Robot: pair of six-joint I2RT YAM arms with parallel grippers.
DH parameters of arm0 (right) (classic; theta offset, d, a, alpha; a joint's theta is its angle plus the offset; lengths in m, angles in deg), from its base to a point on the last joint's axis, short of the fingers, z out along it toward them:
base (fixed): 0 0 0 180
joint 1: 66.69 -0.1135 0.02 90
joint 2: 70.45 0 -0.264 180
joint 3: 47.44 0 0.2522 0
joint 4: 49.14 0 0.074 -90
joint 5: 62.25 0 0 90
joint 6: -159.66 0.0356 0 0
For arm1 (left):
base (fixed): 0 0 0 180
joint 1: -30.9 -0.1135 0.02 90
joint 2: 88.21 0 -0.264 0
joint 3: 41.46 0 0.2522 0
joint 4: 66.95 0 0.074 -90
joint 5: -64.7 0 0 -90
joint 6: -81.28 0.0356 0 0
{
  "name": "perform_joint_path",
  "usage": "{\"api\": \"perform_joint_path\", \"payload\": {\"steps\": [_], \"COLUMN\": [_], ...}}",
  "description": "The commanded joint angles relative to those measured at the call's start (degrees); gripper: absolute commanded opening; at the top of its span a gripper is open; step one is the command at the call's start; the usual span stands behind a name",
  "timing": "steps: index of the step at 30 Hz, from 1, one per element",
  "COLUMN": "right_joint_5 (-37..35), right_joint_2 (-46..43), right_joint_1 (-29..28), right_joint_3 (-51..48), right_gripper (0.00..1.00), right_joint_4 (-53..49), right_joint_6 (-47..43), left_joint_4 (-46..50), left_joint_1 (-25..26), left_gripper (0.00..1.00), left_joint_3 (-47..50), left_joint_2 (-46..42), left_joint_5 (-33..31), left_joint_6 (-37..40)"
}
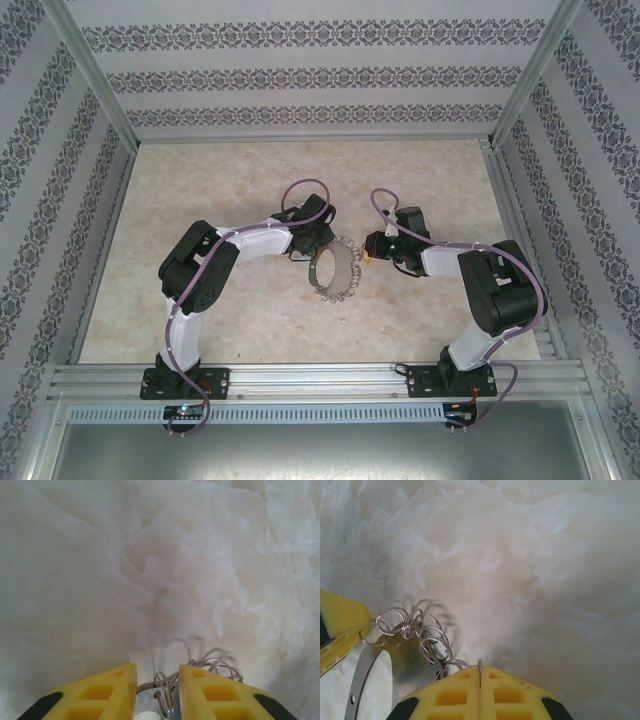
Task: Put the keys on the keyring
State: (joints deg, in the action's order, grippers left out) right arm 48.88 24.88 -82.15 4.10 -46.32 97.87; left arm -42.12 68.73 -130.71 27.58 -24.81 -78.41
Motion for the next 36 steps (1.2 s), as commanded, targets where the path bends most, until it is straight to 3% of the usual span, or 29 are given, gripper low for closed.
{"api": "perform_joint_path", "payload": {"steps": [1, 12, 25, 31, 36], "right_joint_5": [1.06, 1.16, 1.63, 1.65, 0.50], "right_joint_2": [0.87, 0.83, -0.19, -4.09, -8.70], "right_joint_1": [0.67, 0.62, 0.70, 0.65, 0.86], "right_joint_3": [0.64, 0.68, 0.72, 0.45, 0.63], "right_gripper": [0.00, 0.00, 0.00, 0.00, 0.00], "right_joint_4": [1.43, 1.66, 1.36, -0.18, -2.44], "right_joint_6": [0.43, 0.62, 0.97, 1.46, 1.67], "left_joint_4": [-0.52, -0.86, -0.05, 3.65, 10.04], "left_joint_1": [0.76, 1.29, 1.72, 2.60, 2.58], "left_gripper": [0.26, 0.19, 0.02, 0.00, 0.00], "left_joint_3": [-1.09, -1.25, -1.50, -2.90, -9.89], "left_joint_2": [1.20, 1.38, 0.22, -3.81, -3.85], "left_joint_5": [0.47, 0.63, -0.44, -5.62, -5.22], "left_joint_6": [-1.43, -1.76, -0.11, 10.79, 28.39]}}
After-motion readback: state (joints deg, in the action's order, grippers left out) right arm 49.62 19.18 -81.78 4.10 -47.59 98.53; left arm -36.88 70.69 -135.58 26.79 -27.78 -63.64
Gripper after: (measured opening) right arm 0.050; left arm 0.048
